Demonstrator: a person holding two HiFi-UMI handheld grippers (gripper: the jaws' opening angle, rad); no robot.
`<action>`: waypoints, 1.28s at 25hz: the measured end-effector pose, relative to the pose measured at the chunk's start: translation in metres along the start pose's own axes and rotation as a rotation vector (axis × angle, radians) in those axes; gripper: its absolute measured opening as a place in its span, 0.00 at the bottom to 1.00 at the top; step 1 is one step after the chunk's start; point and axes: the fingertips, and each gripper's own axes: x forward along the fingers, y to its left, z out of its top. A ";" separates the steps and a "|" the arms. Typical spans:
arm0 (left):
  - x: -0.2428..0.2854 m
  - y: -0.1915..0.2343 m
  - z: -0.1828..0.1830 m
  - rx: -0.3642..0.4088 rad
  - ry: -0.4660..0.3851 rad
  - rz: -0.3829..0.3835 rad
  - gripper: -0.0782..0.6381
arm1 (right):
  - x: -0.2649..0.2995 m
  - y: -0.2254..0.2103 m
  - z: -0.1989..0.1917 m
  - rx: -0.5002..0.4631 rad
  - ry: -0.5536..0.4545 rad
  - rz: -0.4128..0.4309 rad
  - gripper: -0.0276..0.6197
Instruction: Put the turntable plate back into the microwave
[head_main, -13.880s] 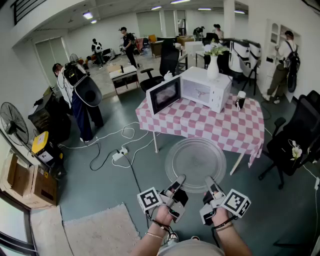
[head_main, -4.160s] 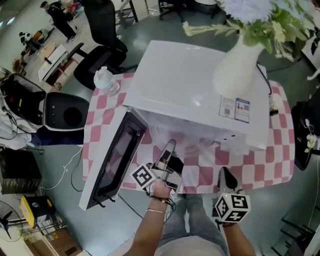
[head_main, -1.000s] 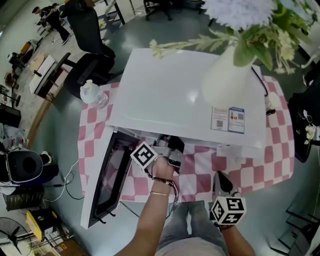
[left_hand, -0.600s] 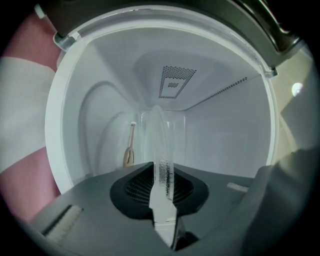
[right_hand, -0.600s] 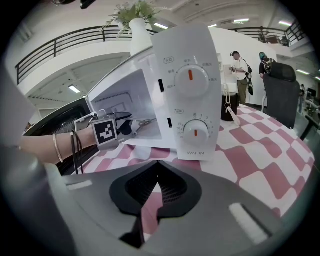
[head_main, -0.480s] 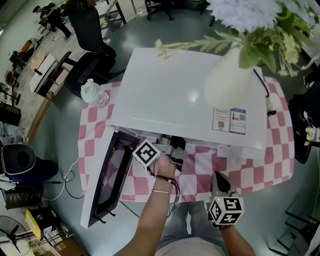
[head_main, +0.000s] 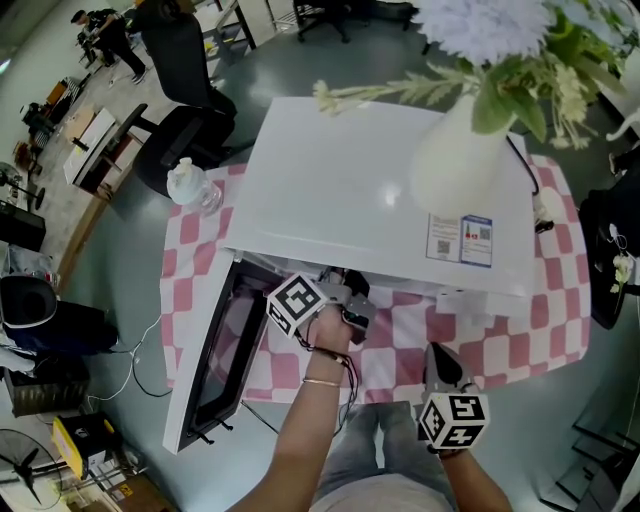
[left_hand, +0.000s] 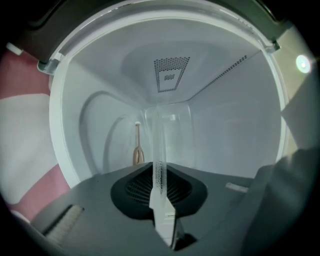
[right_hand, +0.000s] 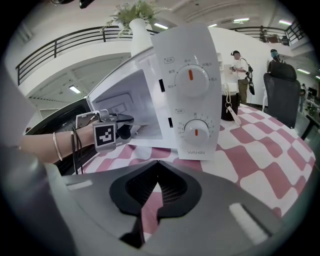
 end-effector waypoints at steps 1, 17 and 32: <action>0.000 0.001 0.001 -0.007 -0.005 0.007 0.14 | 0.000 0.001 0.000 -0.001 -0.001 0.002 0.06; -0.003 0.010 0.009 0.026 -0.024 0.156 0.20 | -0.009 0.000 -0.004 -0.005 -0.007 0.012 0.06; -0.005 0.005 -0.002 0.378 0.100 0.273 0.34 | -0.015 -0.008 -0.007 0.004 -0.005 0.000 0.06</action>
